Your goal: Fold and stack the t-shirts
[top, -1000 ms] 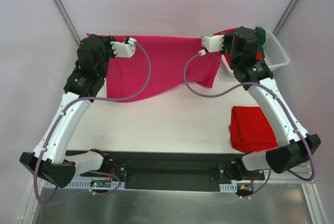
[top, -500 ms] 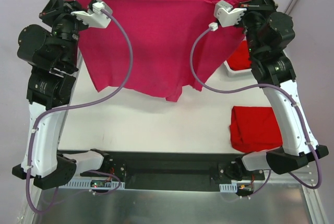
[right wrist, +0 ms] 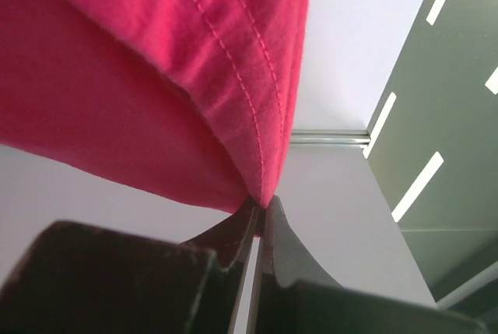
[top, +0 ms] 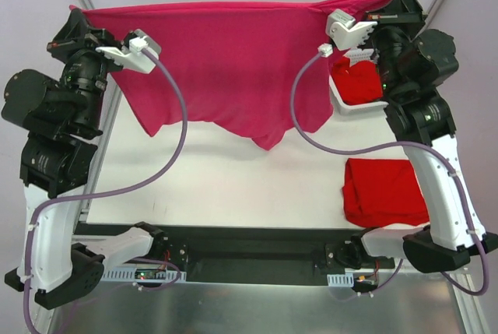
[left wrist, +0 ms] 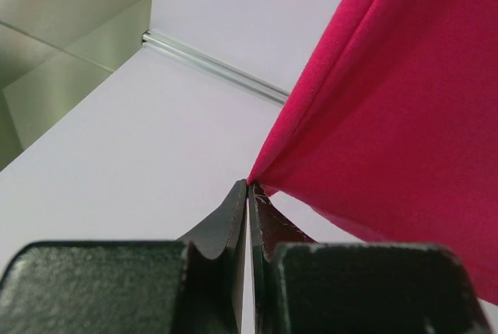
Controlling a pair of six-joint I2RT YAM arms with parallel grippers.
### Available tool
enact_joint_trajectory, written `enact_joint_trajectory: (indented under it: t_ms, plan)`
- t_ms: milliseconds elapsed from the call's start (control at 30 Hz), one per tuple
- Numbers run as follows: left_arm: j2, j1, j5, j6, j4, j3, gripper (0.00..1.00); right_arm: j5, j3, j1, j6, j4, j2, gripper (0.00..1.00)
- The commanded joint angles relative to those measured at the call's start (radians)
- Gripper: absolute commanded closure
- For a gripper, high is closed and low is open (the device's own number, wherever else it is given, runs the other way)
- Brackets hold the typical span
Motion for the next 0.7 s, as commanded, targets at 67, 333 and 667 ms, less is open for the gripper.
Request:
enact_joint_trajectory:
  t_ms: [67, 333, 667]
  plan:
    - [-0.07, -0.01, 0.004, -0.15, -0.158, 0.046, 1.0, -0.011, -0.027, 0.017, 0.137, -0.132, -0.164, 0.99]
    - [-0.087, -0.01, 0.061, -0.237, -0.257, -0.068, 1.0, 0.069, -0.205, 0.047, 0.255, -0.277, -0.236, 0.99]
    - [0.327, 0.105, 0.242, -0.282, -0.179, -0.152, 1.0, -0.04, -0.111, -0.029, 0.331, -0.339, 0.118, 0.99]
